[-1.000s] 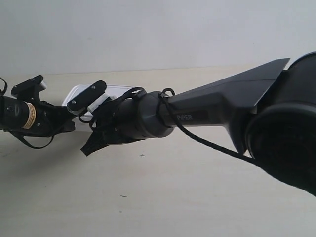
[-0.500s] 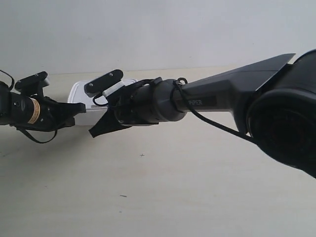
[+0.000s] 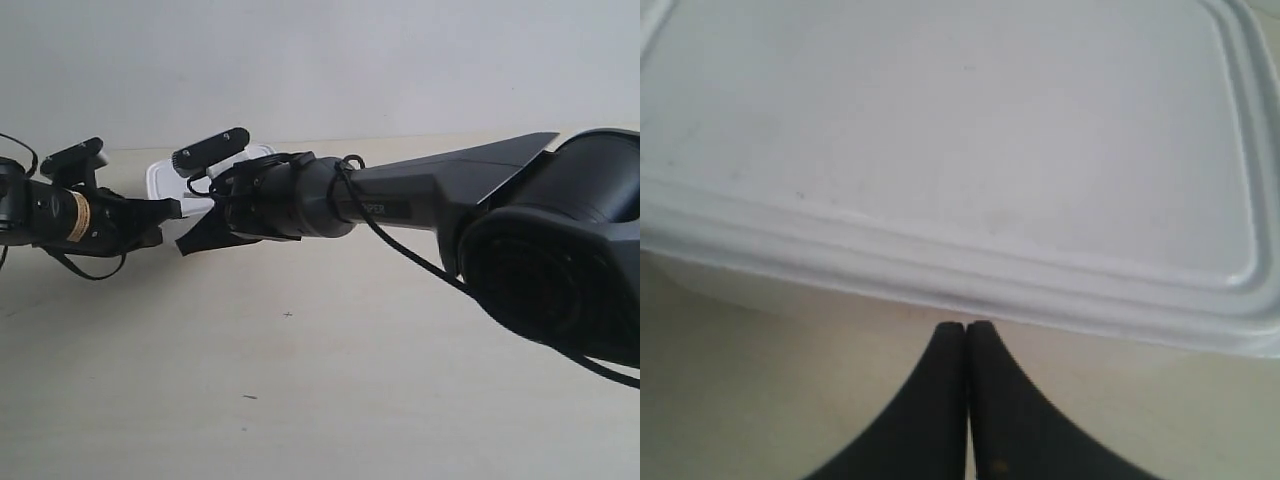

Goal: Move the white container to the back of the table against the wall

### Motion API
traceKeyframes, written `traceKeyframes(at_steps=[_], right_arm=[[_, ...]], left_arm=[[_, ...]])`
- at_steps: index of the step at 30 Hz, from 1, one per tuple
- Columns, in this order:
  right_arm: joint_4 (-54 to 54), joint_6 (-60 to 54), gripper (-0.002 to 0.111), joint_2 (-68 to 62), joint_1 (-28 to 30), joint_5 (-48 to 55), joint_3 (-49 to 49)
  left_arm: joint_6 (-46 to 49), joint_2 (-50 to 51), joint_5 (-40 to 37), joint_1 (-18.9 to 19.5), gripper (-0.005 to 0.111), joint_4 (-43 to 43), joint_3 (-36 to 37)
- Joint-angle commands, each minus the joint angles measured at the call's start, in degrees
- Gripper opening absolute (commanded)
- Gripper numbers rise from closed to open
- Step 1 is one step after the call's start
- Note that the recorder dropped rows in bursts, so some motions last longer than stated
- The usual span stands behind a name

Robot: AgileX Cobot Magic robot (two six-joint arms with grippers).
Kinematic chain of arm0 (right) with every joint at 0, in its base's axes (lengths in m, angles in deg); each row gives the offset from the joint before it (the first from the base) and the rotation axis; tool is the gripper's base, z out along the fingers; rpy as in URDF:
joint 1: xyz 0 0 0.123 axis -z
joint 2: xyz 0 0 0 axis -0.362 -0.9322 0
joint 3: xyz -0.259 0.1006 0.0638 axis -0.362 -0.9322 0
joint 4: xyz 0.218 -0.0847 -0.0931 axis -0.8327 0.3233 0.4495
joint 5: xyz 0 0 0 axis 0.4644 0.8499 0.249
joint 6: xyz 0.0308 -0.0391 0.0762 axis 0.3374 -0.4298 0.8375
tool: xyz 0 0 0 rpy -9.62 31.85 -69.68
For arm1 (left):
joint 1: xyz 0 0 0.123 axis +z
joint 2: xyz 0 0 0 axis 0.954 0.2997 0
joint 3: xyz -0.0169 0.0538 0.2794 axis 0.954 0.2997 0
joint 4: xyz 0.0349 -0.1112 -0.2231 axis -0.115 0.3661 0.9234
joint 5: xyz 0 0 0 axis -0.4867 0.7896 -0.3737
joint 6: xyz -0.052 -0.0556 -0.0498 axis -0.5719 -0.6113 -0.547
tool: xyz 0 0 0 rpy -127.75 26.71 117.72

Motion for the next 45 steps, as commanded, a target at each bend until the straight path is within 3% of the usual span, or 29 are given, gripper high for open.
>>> traceKeyframes(at_steps=[1,4,8,14,28,45], right_arm=[[0.3,-1.3,0.0,0.0,0.7,0.2,0.7],[0.0,-1.3,0.0,0.0,1.3,1.6,0.7],[-0.2,-1.3,0.0,0.0,1.6,2.1,0.7],[-1.3,-1.3,0.0,0.0,1.6,4.6,0.7],[-0.6,-1.8,0.0,0.0,1.5,5.6,0.7],[1.8,0.1,0.0,-0.1,2.2,-1.4,1.3]], left_arm=[[-1.6,0.6,7.7,-0.1,0.0,0.6,-0.2],[-1.3,0.7,7.6,-0.1,0.0,2.4,-0.2],[-5.3,0.7,10.8,-0.6,0.0,-1.7,-0.1],[-4.4,2.4,12.6,-0.6,0.0,1.6,-0.6],[-1.1,8.5,12.5,-0.6,0.0,5.4,-7.6],[1.2,9.1,4.5,-0.5,0.0,6.5,-10.8]])
